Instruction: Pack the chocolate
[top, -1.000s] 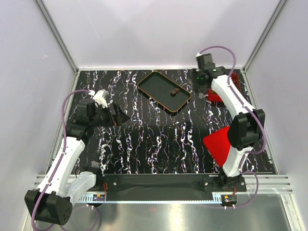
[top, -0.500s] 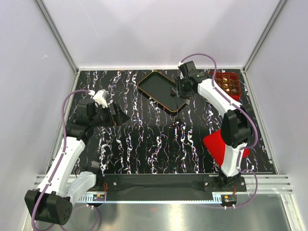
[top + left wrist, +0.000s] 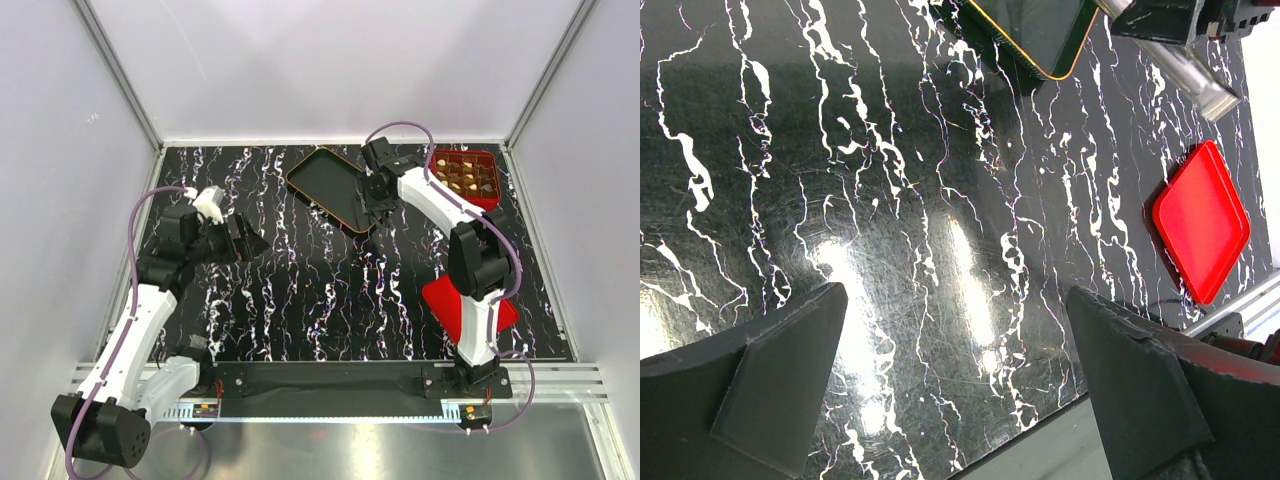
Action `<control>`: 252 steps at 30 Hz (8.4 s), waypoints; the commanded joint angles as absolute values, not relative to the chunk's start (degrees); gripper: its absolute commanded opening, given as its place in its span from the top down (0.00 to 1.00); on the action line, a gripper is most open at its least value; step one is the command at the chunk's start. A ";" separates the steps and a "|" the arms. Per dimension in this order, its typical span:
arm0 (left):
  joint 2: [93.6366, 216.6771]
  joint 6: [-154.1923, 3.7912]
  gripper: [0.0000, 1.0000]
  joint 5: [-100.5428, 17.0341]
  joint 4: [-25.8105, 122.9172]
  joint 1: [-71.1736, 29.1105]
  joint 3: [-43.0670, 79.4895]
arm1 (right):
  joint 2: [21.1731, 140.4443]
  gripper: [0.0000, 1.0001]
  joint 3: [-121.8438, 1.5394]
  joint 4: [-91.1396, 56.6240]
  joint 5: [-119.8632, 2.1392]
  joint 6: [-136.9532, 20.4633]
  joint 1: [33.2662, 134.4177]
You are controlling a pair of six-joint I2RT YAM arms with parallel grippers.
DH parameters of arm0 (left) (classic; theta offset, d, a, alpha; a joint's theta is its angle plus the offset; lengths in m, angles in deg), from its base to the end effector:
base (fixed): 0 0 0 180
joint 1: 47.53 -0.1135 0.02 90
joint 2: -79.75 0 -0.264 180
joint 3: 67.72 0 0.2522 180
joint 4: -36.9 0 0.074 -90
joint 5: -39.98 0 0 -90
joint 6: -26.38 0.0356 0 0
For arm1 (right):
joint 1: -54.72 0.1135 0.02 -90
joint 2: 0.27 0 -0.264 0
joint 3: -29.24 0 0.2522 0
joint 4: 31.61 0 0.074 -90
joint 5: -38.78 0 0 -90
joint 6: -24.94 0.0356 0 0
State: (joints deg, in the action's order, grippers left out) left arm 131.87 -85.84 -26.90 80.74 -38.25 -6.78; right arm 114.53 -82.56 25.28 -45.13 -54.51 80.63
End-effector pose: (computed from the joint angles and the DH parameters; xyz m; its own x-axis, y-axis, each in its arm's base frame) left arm 0.1897 -0.0452 0.2993 -0.7004 -0.2380 -0.6729 0.2169 0.8272 -0.5183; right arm 0.3951 0.1878 0.2453 -0.8357 -0.2036 -0.5100 -0.2376 0.9714 0.0016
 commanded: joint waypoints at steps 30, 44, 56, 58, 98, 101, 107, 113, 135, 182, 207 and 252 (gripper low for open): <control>131.43 -84.89 0.01 -27.52 78.87 -38.39 -6.41 | 114.60 0.66 -86.12 26.70 -42.61 -54.07 82.05; 130.73 -84.89 0.01 -27.34 78.96 -38.39 -6.67 | 99.06 0.69 -81.99 34.62 -37.15 -54.87 74.51; 131.08 -84.98 0.01 -27.08 78.87 -38.39 -6.58 | 97.81 0.68 -78.03 34.00 -39.36 -54.34 59.82; 130.99 -84.98 0.01 -27.16 78.87 -38.39 -6.67 | 98.25 0.68 -77.60 33.74 -39.53 -53.99 59.11; 131.08 -84.89 0.01 -27.43 78.96 -38.39 -6.58 | 102.47 0.53 -81.46 34.53 -39.27 -54.25 59.02; 130.99 -84.89 0.01 -27.43 78.96 -38.39 -6.58 | 101.42 0.53 -84.00 35.93 -40.05 -53.72 59.11; 130.90 -84.98 0.01 -27.43 78.87 -38.39 -6.67 | 99.05 0.54 -84.10 34.27 -45.51 -52.23 63.66; 130.81 -84.98 0.01 -27.52 78.87 -38.39 -6.76 | 101.32 0.53 -83.83 31.72 -44.01 -50.91 73.25; 131.08 -84.89 0.01 -27.60 78.96 -38.39 -6.58 | 113.10 0.49 -83.39 23.63 -38.83 -51.43 81.70; 130.90 -84.89 0.01 -27.87 79.22 -38.39 -6.50 | 123.39 0.52 -96.58 28.46 -41.55 -54.25 81.70; 130.82 -84.89 0.01 -27.43 79.13 -38.39 -6.50 | 113.11 0.65 -95.53 32.15 -44.20 -55.21 81.44; 130.82 -84.89 0.01 -27.69 78.96 -38.39 -6.76 | 96.85 0.64 -75.22 31.72 -40.15 -53.72 52.17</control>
